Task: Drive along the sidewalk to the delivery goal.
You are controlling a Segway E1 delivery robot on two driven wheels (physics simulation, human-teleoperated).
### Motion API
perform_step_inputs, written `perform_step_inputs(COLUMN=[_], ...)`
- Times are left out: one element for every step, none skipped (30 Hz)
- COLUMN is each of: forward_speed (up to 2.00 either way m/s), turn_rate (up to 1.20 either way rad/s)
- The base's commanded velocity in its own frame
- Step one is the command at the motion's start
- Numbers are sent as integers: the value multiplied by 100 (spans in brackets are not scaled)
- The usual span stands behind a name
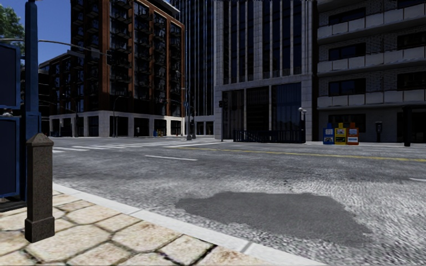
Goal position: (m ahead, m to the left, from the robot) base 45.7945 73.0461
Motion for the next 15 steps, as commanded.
perform_step_inputs(forward_speed=[-40, -41, -41, -41, -41, -41, -41, -41, -41, -41, -42, -42, -43, -43, -43], turn_rate=[53, 53, 53, 53, 53, 54, 54, 54, 55, 55, 55, 56, 56, 56, 57])
